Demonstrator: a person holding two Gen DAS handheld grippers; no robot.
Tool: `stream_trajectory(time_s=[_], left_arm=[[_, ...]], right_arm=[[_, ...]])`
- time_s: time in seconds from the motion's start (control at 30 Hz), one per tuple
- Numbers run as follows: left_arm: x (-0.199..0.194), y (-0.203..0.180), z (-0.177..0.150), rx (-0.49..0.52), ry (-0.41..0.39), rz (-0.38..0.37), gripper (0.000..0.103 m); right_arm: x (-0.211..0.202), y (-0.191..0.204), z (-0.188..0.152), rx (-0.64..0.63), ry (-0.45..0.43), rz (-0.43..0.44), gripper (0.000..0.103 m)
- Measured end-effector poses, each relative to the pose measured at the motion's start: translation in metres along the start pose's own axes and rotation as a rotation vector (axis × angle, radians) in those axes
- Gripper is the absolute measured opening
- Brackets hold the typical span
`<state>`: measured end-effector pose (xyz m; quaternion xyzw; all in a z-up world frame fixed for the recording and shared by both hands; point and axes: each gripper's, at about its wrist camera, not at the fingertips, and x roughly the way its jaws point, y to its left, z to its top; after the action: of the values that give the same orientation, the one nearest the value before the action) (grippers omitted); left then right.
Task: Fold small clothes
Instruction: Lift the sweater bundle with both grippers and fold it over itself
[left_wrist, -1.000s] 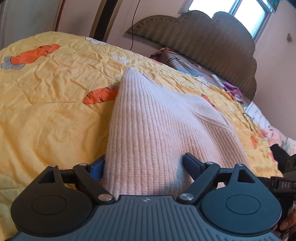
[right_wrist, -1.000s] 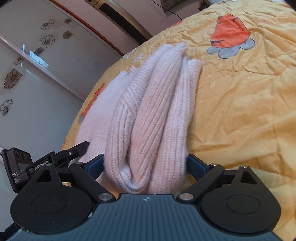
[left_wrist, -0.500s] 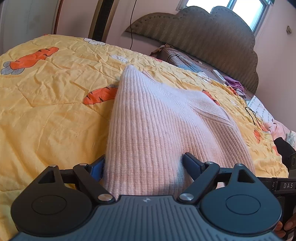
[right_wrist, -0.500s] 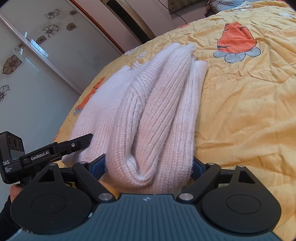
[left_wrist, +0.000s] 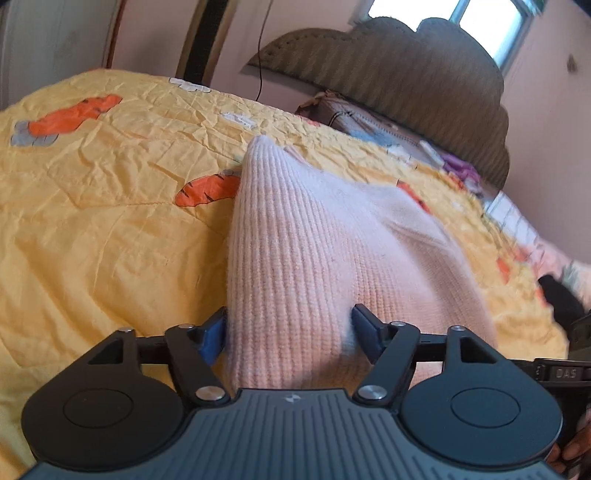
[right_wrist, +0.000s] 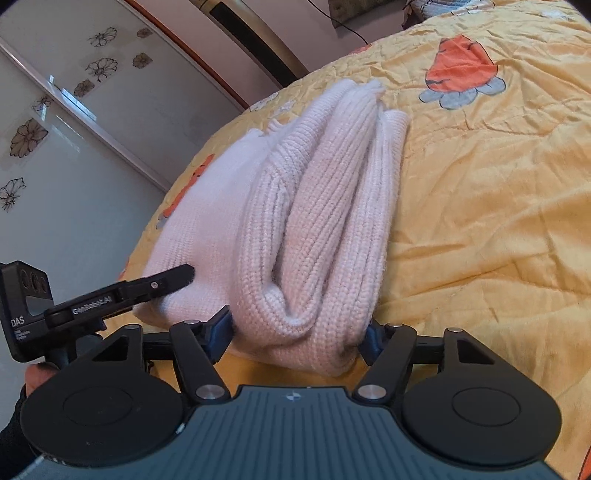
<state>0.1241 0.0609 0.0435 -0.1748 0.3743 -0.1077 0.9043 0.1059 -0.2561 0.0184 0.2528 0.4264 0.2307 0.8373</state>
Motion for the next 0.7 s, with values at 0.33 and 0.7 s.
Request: stream_trajectory(time_s=[0.33,0.7], left_arm=[[0.027,0.044,0.001,-0.291,0.091,-0.174,0.086],[-0.008,0.021,0.006,-0.162,0.095,-0.154,0.051]], right_arm=[[-0.023,-0.021,0.032,0.184,-0.055,0.123,0.095],[-0.009,0.016,0.026,0.017,-0.027,0.066,0.066]])
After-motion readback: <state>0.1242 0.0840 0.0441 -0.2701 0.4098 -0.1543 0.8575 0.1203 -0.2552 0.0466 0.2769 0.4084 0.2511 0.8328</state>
